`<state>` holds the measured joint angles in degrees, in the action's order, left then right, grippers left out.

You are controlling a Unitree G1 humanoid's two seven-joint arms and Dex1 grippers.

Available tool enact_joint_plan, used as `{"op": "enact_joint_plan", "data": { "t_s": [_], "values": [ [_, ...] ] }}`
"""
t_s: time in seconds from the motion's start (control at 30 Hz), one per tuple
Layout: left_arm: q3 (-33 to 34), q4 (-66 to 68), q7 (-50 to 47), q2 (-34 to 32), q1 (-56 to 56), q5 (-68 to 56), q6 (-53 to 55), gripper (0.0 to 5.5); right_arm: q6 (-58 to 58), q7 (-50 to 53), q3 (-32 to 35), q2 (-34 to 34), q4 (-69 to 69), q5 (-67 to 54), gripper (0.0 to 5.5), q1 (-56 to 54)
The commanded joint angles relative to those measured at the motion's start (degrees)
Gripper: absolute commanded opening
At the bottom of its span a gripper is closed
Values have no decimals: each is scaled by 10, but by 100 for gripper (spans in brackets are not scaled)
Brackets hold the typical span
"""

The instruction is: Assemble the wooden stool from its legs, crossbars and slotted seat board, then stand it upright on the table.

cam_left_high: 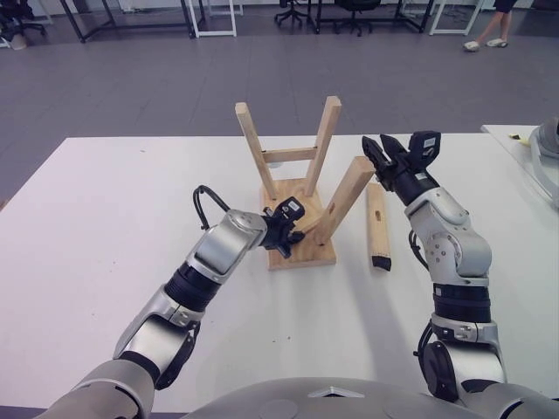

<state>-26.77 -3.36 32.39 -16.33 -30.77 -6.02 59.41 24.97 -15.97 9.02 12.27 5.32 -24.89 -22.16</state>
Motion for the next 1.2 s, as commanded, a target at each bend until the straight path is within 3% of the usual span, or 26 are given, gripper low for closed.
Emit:
{"op": "enact_joint_plan", "data": {
  "t_s": [0.03,0.23,0.37,0.5,0.6,0.73,1.2],
  "values": [
    [45,-21,-11,-26,-18,4,-1,130,-5,4,17,3,-4,-7,230,-34],
    [134,-142,-9,-64,-37,-15,-30,130,17,35,91,15,-13,-72,230,-124],
    [170,-244,3,-104,-54,-29,-35,130,73,51,130,5,12,-185,230,-197],
    [187,-232,-13,-150,-100,13,-115,130,158,106,140,-48,45,-365,230,-226],
    [189,-216,-18,-154,-123,26,-167,130,193,125,124,-59,50,-426,248,-222],
    [190,-237,-20,-147,-132,23,-184,130,212,136,100,-60,49,-451,299,-228],
    [181,-256,-19,-125,-140,21,-184,130,185,167,91,-83,7,-497,299,-253]
  ]
}}
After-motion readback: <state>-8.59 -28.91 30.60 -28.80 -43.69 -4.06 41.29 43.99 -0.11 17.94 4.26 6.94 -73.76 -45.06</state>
